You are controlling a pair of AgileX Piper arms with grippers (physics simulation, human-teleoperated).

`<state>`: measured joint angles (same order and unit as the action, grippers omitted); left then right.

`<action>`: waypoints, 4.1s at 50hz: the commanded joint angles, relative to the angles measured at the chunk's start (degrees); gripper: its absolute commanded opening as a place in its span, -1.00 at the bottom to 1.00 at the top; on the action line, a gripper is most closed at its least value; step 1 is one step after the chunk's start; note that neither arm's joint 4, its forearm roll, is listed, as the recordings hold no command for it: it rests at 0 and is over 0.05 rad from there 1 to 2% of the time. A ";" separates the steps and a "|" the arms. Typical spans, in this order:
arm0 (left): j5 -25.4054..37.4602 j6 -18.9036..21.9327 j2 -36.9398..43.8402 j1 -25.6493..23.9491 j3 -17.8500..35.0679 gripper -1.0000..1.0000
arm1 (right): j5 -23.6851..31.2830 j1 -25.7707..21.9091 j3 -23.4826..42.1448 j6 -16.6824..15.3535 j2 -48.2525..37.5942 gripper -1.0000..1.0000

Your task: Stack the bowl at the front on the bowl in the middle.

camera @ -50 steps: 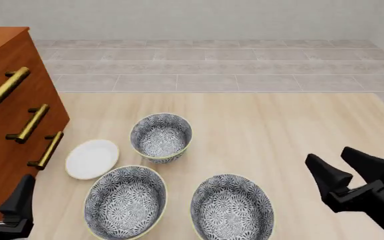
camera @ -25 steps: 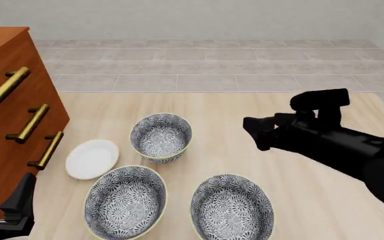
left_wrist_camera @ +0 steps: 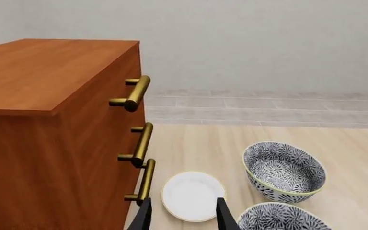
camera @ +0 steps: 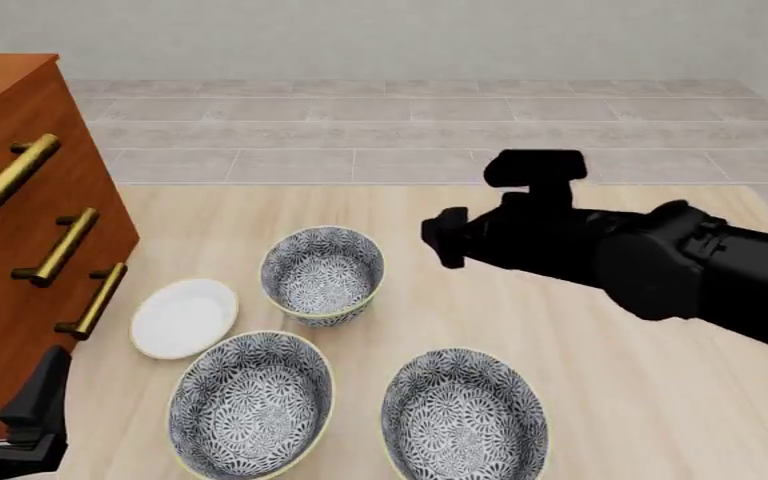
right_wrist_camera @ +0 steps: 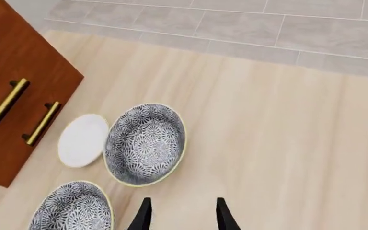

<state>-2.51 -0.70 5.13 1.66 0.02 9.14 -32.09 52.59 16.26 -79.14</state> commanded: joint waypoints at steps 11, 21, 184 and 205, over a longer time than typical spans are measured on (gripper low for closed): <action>0.44 -0.44 -0.37 0.25 0.00 1.00 | 2.39 -1.62 9.80 1.79 -10.30 1.00; 0.33 -0.84 0.18 -0.21 0.00 1.00 | 2.43 -1.03 13.75 3.05 -16.10 1.00; -2.18 -1.44 3.44 1.06 -0.01 1.00 | -3.50 -3.48 22.62 14.33 -40.07 -1.00; -1.85 -1.52 3.00 0.50 -0.01 1.00 | 1.44 0.10 26.95 10.10 -32.60 -1.00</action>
<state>-4.38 -2.15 8.15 2.43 0.01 8.42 -32.99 77.50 27.93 -115.28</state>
